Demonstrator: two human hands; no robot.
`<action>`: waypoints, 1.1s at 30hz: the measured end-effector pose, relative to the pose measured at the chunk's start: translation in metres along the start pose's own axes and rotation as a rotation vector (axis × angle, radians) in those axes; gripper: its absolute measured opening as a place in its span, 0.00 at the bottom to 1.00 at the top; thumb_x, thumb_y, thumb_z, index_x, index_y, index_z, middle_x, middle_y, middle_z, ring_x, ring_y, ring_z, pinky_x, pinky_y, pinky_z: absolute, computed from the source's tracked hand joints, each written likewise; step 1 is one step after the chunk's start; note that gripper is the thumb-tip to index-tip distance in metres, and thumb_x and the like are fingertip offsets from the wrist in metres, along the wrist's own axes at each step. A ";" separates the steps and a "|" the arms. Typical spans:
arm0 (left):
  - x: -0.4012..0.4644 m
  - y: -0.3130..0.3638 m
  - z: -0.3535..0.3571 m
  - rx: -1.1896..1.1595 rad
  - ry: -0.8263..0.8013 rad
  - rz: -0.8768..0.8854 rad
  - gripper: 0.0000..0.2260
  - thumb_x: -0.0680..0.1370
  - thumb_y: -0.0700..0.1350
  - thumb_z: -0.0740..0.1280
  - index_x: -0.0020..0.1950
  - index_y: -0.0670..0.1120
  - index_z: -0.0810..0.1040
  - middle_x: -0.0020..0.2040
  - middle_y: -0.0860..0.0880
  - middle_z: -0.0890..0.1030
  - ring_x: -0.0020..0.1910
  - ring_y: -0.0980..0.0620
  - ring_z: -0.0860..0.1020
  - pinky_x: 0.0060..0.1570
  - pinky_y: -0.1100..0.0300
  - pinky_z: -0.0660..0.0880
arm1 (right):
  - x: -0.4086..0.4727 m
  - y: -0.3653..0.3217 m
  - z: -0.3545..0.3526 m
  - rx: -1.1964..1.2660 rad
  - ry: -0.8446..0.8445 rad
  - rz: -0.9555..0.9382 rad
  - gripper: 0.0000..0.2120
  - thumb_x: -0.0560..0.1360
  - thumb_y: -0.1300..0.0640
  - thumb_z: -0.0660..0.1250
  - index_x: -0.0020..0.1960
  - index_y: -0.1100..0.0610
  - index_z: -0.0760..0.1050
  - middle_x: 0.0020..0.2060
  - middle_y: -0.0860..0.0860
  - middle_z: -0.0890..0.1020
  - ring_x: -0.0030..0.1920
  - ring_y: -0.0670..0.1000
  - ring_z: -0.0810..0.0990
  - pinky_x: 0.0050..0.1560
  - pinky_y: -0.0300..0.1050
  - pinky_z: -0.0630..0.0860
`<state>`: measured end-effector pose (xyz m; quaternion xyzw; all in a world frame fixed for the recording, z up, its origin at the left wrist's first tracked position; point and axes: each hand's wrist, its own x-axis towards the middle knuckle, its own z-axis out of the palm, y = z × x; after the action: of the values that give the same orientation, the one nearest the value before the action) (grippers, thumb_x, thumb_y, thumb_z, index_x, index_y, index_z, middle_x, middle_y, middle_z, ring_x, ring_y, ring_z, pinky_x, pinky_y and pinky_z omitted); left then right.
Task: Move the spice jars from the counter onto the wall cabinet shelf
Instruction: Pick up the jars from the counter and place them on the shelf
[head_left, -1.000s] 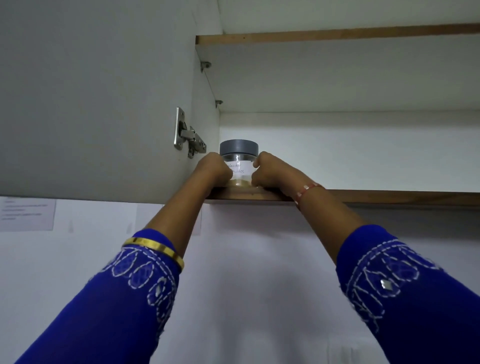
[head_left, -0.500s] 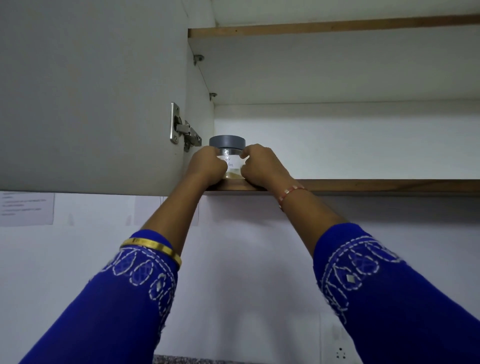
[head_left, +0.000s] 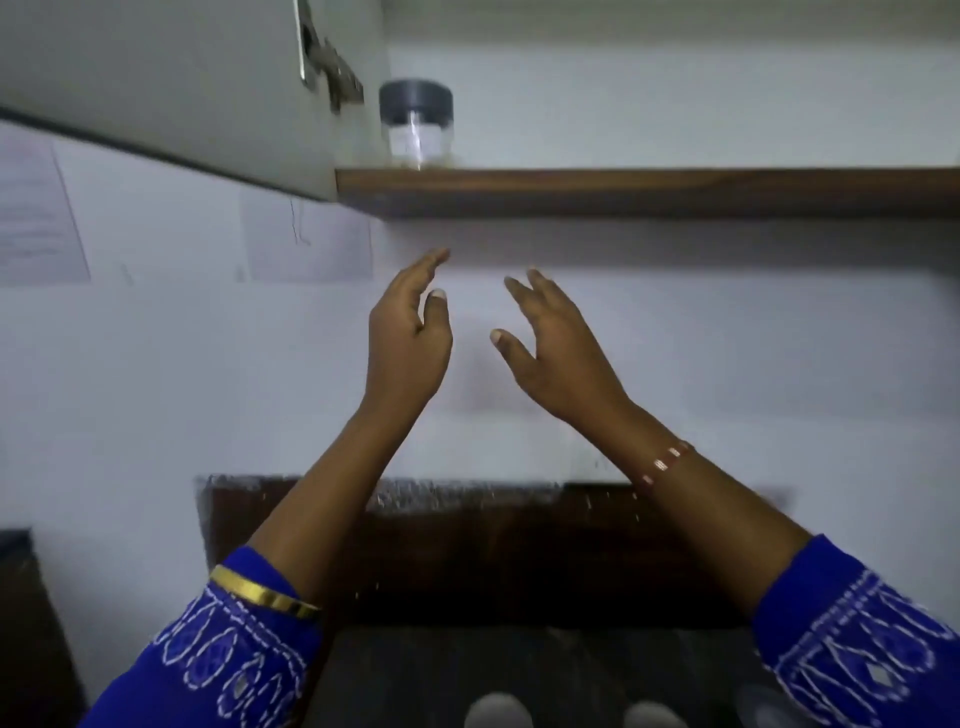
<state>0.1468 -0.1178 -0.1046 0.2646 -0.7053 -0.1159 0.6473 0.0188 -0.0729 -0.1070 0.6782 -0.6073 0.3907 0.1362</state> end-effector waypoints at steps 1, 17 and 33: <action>-0.018 0.000 0.001 -0.025 -0.020 -0.040 0.18 0.79 0.35 0.55 0.68 0.43 0.70 0.69 0.46 0.72 0.69 0.51 0.70 0.67 0.66 0.65 | -0.018 0.003 0.000 0.035 -0.012 0.025 0.27 0.79 0.49 0.58 0.75 0.53 0.55 0.77 0.51 0.54 0.77 0.51 0.51 0.75 0.44 0.52; -0.277 -0.006 0.032 -0.248 -0.404 -0.645 0.17 0.79 0.32 0.56 0.67 0.39 0.71 0.65 0.46 0.74 0.63 0.57 0.71 0.60 0.75 0.68 | -0.273 0.059 0.026 0.531 -0.312 0.630 0.21 0.75 0.55 0.67 0.67 0.53 0.70 0.65 0.52 0.75 0.65 0.49 0.73 0.65 0.47 0.72; -0.430 -0.008 0.034 -0.108 -0.651 -1.123 0.15 0.78 0.33 0.59 0.64 0.37 0.74 0.62 0.41 0.77 0.62 0.46 0.76 0.64 0.57 0.71 | -0.410 0.039 0.044 -0.106 -1.284 0.304 0.38 0.60 0.45 0.77 0.65 0.54 0.67 0.61 0.54 0.72 0.60 0.56 0.72 0.59 0.51 0.73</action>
<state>0.1250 0.0945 -0.4791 0.5114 -0.6130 -0.5462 0.2539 0.0161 0.1832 -0.4325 0.6755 -0.6753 -0.1066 -0.2763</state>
